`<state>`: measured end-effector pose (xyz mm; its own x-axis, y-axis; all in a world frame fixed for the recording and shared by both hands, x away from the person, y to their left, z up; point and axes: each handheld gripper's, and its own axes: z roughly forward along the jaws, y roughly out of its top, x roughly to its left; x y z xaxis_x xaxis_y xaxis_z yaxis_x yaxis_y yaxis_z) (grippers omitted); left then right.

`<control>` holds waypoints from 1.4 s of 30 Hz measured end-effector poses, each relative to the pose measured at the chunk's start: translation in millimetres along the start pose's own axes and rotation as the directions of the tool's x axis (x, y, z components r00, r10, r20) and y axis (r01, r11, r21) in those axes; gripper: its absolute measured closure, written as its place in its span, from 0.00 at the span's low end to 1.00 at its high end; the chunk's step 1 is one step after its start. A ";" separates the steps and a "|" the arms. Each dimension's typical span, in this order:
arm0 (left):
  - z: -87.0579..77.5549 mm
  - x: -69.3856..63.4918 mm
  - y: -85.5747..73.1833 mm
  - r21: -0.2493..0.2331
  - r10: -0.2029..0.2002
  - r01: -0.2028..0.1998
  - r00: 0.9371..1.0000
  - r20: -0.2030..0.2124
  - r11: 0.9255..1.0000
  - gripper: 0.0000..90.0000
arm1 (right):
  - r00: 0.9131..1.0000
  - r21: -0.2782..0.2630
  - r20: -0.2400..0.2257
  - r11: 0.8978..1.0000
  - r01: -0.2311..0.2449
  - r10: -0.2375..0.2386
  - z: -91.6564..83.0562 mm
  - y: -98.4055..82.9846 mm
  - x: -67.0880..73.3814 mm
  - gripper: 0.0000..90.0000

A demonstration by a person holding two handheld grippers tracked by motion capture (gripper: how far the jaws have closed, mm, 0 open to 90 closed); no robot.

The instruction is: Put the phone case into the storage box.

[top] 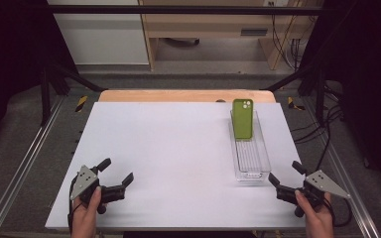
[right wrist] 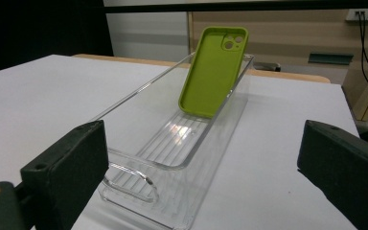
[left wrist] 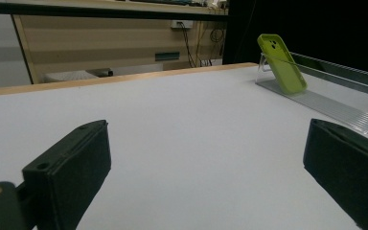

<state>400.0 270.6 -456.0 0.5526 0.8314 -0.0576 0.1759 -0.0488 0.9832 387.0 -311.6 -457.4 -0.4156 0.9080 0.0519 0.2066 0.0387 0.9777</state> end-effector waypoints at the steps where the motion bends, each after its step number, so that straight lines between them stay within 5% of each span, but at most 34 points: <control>1: 0.0 0.0 0.0 0.000 0.000 0.000 1.000 0.000 1.000 0.02 | 1.000 -0.011 -0.007 1.000 0.008 -0.008 0.9 -0.7 0.3 0.04; 42: -0.8 -0.5 1.0 -0.017 0.021 -0.020 1.000 0.014 1.000 0.02 | 0.991 -0.106 -0.120 0.993 0.043 -0.055 22.7 -2.7 28.0 0.03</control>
<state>399.3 270.5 -454.9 0.5672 0.8226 -0.0397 0.1506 -0.0562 0.9870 394.9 -276.8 -463.2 -0.5298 0.8478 0.0218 0.0938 0.0331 0.9950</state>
